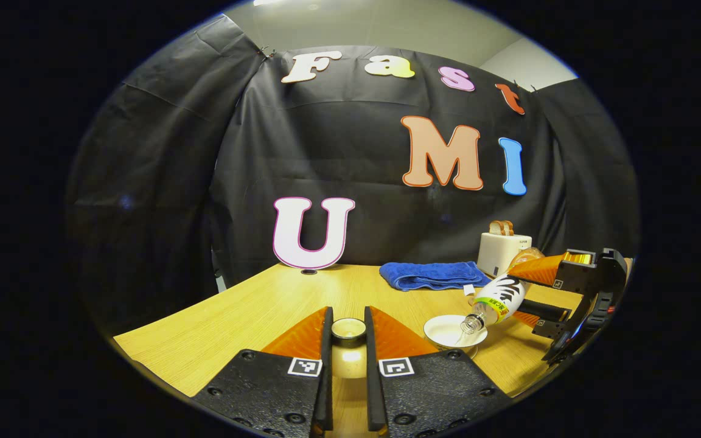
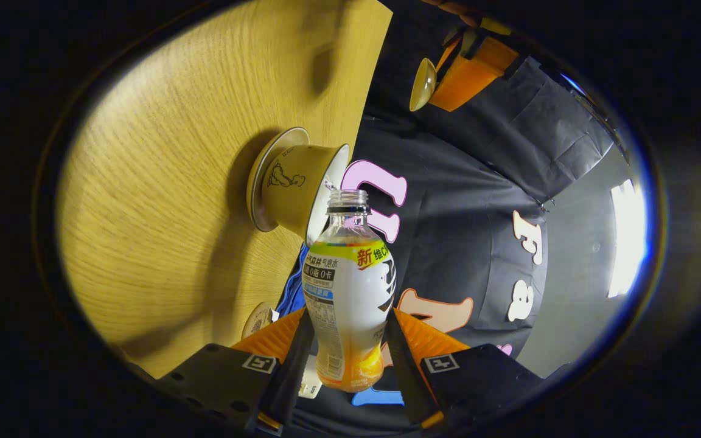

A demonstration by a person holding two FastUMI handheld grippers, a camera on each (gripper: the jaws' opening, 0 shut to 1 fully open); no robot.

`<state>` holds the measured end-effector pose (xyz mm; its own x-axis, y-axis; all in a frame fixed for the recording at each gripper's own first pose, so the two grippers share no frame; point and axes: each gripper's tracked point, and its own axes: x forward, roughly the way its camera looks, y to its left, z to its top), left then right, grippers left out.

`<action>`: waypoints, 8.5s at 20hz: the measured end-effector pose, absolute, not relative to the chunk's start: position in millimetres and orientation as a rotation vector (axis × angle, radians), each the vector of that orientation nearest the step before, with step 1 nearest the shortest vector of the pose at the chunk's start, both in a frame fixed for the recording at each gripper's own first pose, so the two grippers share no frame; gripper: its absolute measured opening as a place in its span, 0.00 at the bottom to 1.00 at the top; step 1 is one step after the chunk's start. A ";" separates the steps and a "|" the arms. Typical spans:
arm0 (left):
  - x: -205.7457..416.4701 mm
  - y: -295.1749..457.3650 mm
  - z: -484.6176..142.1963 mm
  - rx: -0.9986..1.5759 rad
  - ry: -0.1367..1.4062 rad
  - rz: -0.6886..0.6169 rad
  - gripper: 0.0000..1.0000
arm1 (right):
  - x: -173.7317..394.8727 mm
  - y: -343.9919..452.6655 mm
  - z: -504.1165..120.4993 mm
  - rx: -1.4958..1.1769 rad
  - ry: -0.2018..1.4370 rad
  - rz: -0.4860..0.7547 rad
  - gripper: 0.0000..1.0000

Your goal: Open the teacup lid with one hand, grasp the water bottle and pour water into the teacup with the other hand; after pouring, place the water bottle on the coaster and then close the teacup lid.

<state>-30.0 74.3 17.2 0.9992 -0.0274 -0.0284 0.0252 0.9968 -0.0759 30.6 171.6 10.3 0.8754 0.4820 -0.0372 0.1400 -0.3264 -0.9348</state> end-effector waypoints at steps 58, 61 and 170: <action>-37.1 66.2 29.1 -0.084 0.005 -0.046 0.20 | 73.7 120.9 30.1 -0.687 -0.003 0.281 0.73; -35.6 63.5 27.3 -0.089 0.012 -0.053 0.20 | 90.7 111.4 42.6 -0.554 0.005 0.263 0.74; 15.1 -70.8 2.2 0.024 0.072 -0.227 0.89 | 32.2 16.8 18.3 -0.065 0.034 0.178 0.90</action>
<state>15.1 -70.8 2.2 0.9718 -0.2239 -0.0741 0.2257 0.9741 0.0156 32.2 16.8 18.3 0.9836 0.1759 -0.0399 -0.1782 0.9821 -0.0618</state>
